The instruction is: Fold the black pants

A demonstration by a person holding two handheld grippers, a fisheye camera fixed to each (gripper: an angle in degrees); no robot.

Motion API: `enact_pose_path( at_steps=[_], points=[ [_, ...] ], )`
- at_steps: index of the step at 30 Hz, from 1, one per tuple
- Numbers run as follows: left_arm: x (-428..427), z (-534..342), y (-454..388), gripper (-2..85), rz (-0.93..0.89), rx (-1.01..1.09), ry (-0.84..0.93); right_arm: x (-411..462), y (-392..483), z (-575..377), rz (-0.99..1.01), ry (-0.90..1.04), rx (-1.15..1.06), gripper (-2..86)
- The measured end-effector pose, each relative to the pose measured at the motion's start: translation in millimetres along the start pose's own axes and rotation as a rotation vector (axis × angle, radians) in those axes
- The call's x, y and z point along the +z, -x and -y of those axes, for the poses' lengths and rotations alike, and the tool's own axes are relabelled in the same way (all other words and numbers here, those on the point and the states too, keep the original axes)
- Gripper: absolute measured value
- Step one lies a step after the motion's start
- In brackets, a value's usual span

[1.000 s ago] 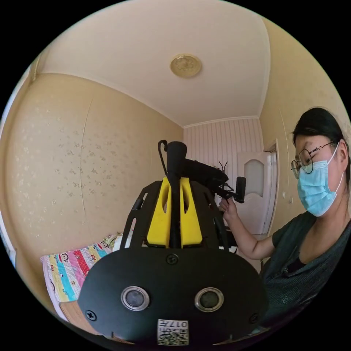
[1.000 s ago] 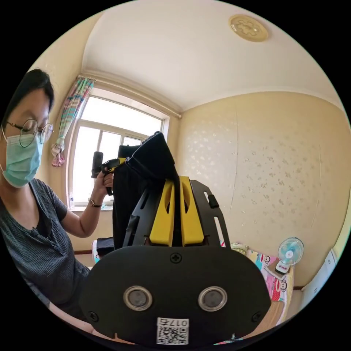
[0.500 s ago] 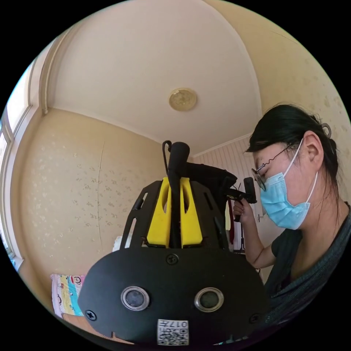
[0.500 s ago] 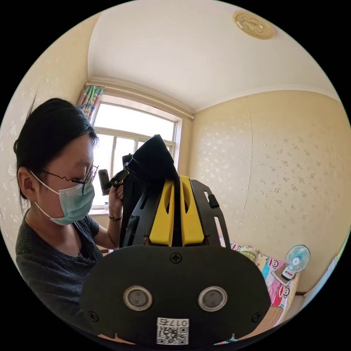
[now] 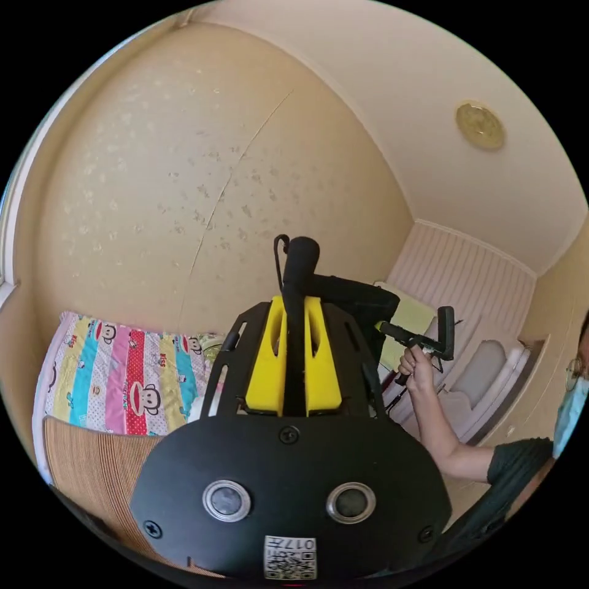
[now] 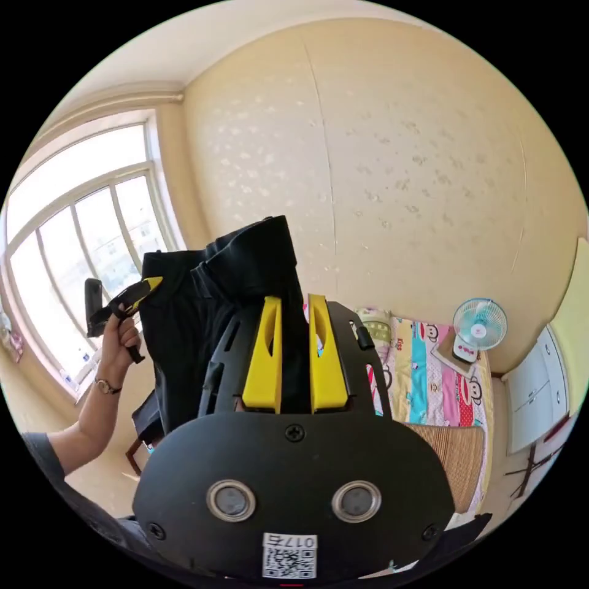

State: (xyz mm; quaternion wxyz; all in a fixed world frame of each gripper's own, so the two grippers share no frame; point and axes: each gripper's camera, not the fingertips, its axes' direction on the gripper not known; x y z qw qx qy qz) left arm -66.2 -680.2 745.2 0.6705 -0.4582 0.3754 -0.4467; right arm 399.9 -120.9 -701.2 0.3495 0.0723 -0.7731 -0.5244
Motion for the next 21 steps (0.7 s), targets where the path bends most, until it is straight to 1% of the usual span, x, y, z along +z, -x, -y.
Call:
enact_pose_path(
  at_steps=[1,2,3,4,6,8,9,10,11,12,13,14,16,17,19,21],
  points=[
    [35.2,14.7,59.0,6.6,0.021,-0.168,0.056,56.0,-40.0,16.6,0.0,0.103,0.098,6.8],
    [58.9,17.2,111.8,7.4,0.027,-0.338,0.11,79.9,-60.0,18.7,0.002,0.153,0.161,6.5],
    [66.0,16.0,132.0,7.2,0.026,-0.37,0.123,118.3,-97.1,11.6,0.036,0.217,0.265,5.8],
    [73.8,8.7,163.0,6.7,0.05,-0.363,0.14,146.4,-127.4,-7.2,0.104,0.238,0.317,5.4],
    [80.4,-18.7,201.5,6.5,0.161,-0.335,0.213,182.5,-164.8,-50.1,0.186,0.273,0.344,5.0],
    [93.0,-85.5,255.5,6.8,0.313,-0.338,0.417,221.2,-197.9,-105.0,0.176,0.391,0.375,5.1],
    [97.5,-106.6,269.6,6.9,0.331,-0.344,0.481,247.3,-218.1,-148.7,0.152,0.5,0.399,5.4],
    [106.4,-152.0,297.5,7.5,0.359,-0.378,0.618,270.6,-236.8,-197.5,0.137,0.619,0.431,6.1],
    [113.7,-203.2,324.7,8.3,0.382,-0.438,0.759,280.1,-245.0,-222.0,0.136,0.676,0.453,6.4],
    [116.3,-229.3,336.6,8.6,0.385,-0.47,0.827,294.0,-259.1,-270.5,0.142,0.776,0.511,7.0],
    [119.8,-281.1,356.2,9.1,0.382,-0.53,0.953,301.7,-269.3,-314.5,0.157,0.848,0.569,7.6],
    [120.8,-327.5,370.0,9.8,0.385,-0.577,1.067,304.4,-273.1,-334.3,0.163,0.883,0.598,7.9],
    [117.7,-386.0,382.6,10.4,0.413,-0.627,1.205,309.3,-281.5,-397.1,0.169,0.977,0.715,9.7],
    [114.3,-415.2,388.1,10.5,0.425,-0.66,1.272,311.2,-282.2,-408.4,0.178,0.993,0.739,10.3],
    [106.2,-443.8,393.6,10.4,0.426,-0.73,1.309,325.4,-283.5,-436.2,0.223,1.043,0.805,12.4],
    [97.8,-457.2,398.1,9.8,0.42,-0.795,1.295,336.0,-285.8,-439.5,0.235,1.037,0.848,12.8]
  ],
)
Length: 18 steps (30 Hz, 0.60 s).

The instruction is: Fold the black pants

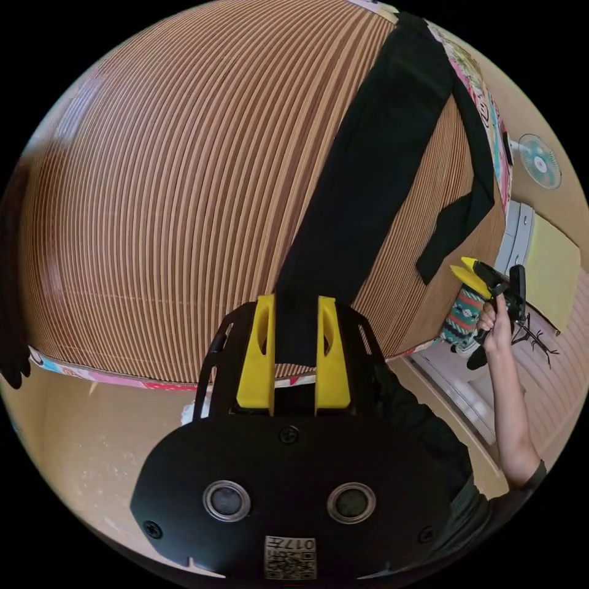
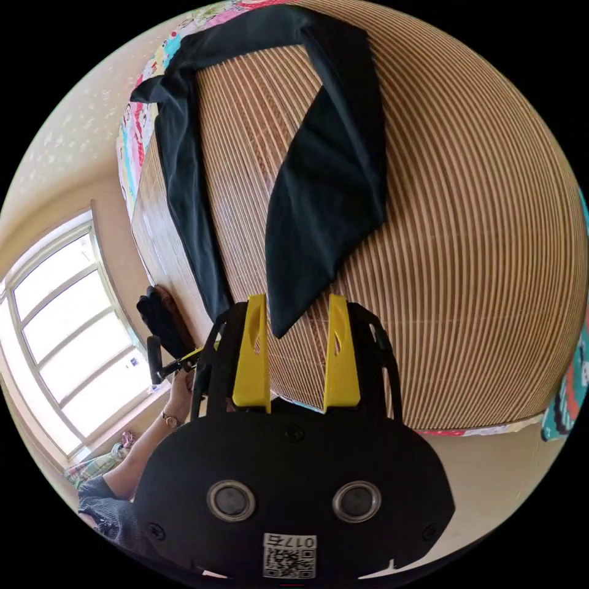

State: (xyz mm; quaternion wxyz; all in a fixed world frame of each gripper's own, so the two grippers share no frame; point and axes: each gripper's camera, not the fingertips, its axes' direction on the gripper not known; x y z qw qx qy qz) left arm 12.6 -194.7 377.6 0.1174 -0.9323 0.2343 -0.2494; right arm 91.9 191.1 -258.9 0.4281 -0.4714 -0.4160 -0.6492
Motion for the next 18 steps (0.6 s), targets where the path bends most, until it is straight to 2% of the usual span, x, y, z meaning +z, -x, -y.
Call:
enact_pose_path(
  at_steps=[5,8,11,14,16,18],
  points=[
    [-26.8,0.8,14.9,4.9,0.026,-0.078,-0.09,-19.2,-1.8,30.7,-0.026,-0.012,0.2,7.9],
    [-45.4,13.1,23.0,1.6,0.01,-0.082,-0.046,-47.0,14.9,49.7,-0.008,0.063,0.074,3.4],
    [-59.3,21.6,32.0,-0.4,-0.022,-0.076,0.025,-103.7,44.6,42.2,-0.178,0.082,-0.053,2.4],
    [-61.3,20.4,37.8,-0.8,-0.035,-0.049,0.124,-168.7,96.6,-0.5,-0.603,0.043,-0.234,2.0],
    [-55.8,14.1,38.9,-0.9,-0.065,-0.013,0.181,-198.2,140.3,-54.8,-1.045,-0.056,-0.399,1.8],
    [-54.3,1.7,39.6,-0.8,-0.076,0.007,0.183,-196.4,153.3,-90.3,-1.291,-0.119,-0.516,1.7]
  ],
)
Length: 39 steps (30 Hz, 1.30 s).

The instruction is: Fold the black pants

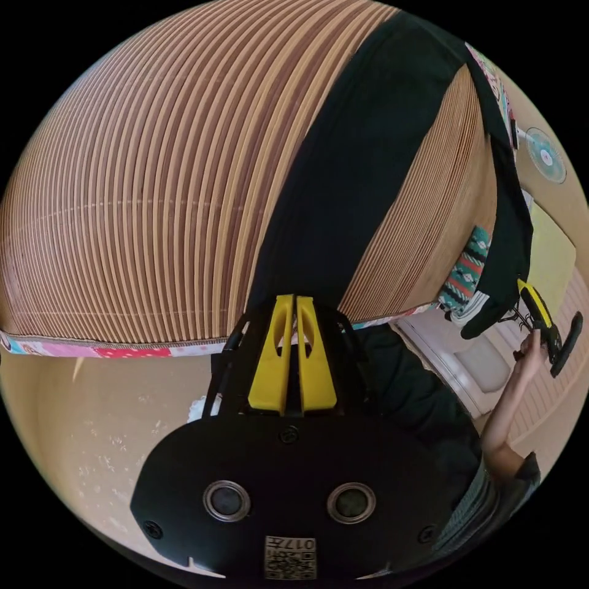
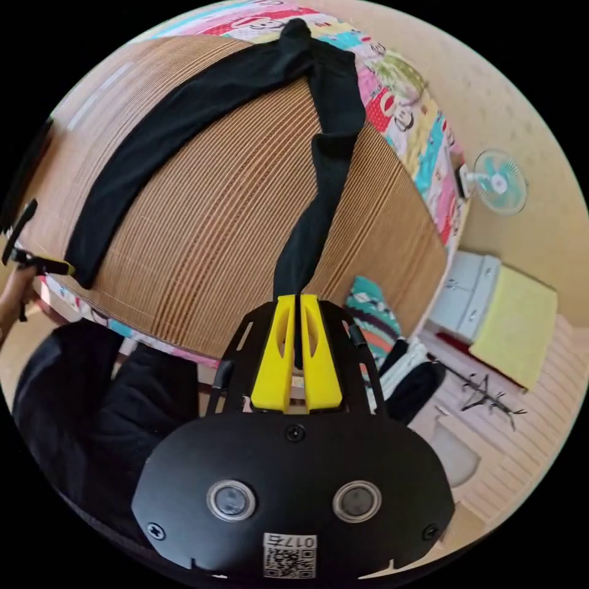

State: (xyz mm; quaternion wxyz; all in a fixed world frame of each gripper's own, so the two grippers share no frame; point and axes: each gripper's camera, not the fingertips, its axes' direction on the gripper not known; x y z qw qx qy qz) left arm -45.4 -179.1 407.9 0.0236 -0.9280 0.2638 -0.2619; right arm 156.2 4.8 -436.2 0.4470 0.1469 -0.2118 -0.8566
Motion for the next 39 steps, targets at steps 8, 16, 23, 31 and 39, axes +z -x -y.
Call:
enact_pose_path(
  at_steps=[8,16,23,31,39],
  points=[
    [-28.4,-57.1,27.2,5.4,-0.07,-0.058,-0.293,112.3,73.0,-26.2,0.155,0.339,-0.267,1.0],
    [-57.0,-34.8,52.0,7.3,0.049,-0.031,-0.33,123.9,8.0,-62.6,1.109,0.356,0.061,0.5],
    [-40.0,-43.9,33.0,-0.3,0.175,0.201,-0.17,138.2,-42.4,-104.4,1.265,0.345,0.262,0.5],
    [-29.9,-155.3,83.9,-0.9,-0.18,0.148,-0.447,143.9,-88.9,-128.9,1.164,0.296,0.33,1.8],
    [-11.1,-146.6,96.7,-0.8,-0.029,0.108,-0.353,150.8,-147.1,-118.5,1.005,0.239,0.362,8.2]
  ],
)
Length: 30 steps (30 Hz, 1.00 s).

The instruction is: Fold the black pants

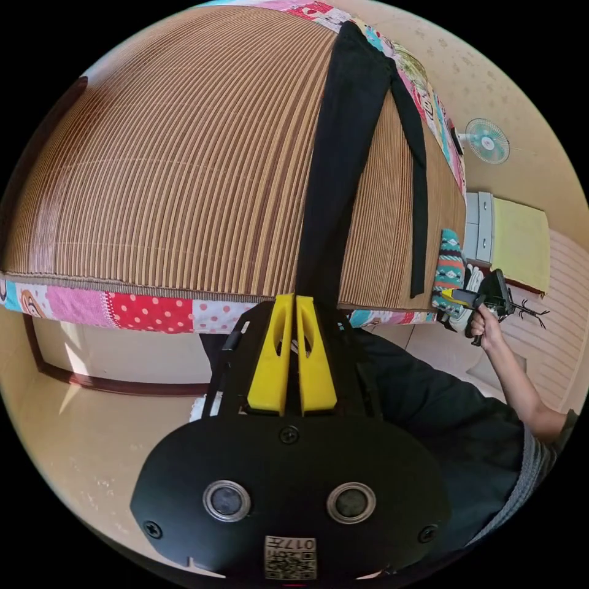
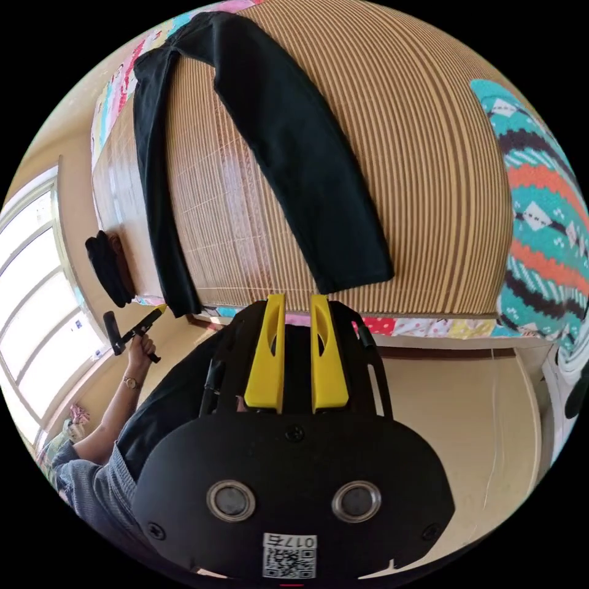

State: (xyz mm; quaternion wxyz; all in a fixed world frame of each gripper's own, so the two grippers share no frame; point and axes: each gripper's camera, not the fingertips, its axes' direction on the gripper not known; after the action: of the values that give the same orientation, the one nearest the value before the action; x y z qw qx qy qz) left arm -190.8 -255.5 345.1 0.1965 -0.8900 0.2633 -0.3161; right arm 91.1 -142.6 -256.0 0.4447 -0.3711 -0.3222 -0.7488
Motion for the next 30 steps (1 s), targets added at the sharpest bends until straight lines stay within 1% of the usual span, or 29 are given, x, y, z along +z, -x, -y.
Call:
enact_pose_path(
  at_steps=[1,2,4,5,9,11,12,13,16,17,19,22,26,28,30],
  points=[
    [4.2,2.6,7.5,-0.7,0.007,-0.04,0.035,-1.3,-6.8,5.3,-0.071,-0.003,0.006,9.4],
    [10.1,3.0,16.0,-0.5,0.053,-0.099,0.09,-0.8,-11.2,7.7,-0.094,-0.003,0.01,9.7],
    [15.3,-6.5,26.1,0.1,0.108,-0.147,0.11,6.0,-36.2,15.5,-0.128,0.012,0.054,10.6],
    [16.8,-17.6,31.8,0.4,0.087,-0.167,0.095,8.2,-43.2,16.5,-0.129,0.014,0.068,10.8],
    [20.3,-55.7,41.8,1.1,0.011,-0.232,0.035,29.8,-86.1,13.1,-0.052,0.031,0.136,10.5],
    [28.3,-72.8,39.8,1.2,0.006,-0.262,0.029,45.5,-97.4,9.0,-0.001,0.08,0.144,8.6],
    [31.6,-75.1,37.8,1.2,0.005,-0.264,0.033,54.8,-102.0,4.1,0.01,0.106,0.159,6.7],
    [39.1,-77.3,31.5,1.2,0.002,-0.253,0.046,58.0,-103.0,-4.0,0.004,0.095,0.156,4.2],
    [61.2,-71.1,0.5,0.8,0.022,-0.16,0.088,62.5,-101.5,-29.3,0.081,0.06,0.103,1.5],
    [68.0,-66.5,-18.0,0.4,0.062,-0.108,0.088,61.2,-100.5,-36.2,0.108,0.04,0.084,1.2],
    [75.3,-58.6,-49.6,0.0,0.106,-0.01,0.065,53.1,-95.5,-68.8,0.204,-0.047,0.009,0.7],
    [88.2,-42.6,-102.3,0.0,0.061,0.153,0.046,48.4,-86.2,-111.1,0.292,-0.079,-0.067,0.6],
    [110.3,-23.9,-169.0,1.7,-0.045,0.286,0.043,42.9,-67.4,-155.5,0.237,-0.107,-0.177,1.1],
    [122.3,-19.4,-193.6,2.4,-0.056,0.333,0.053,35.6,-69.8,-170.6,0.186,-0.176,-0.159,2.2],
    [134.7,-18.5,-212.6,2.7,-0.042,0.366,0.061,33.8,-78.6,-165.9,0.161,-0.204,-0.121,4.3]
  ],
)
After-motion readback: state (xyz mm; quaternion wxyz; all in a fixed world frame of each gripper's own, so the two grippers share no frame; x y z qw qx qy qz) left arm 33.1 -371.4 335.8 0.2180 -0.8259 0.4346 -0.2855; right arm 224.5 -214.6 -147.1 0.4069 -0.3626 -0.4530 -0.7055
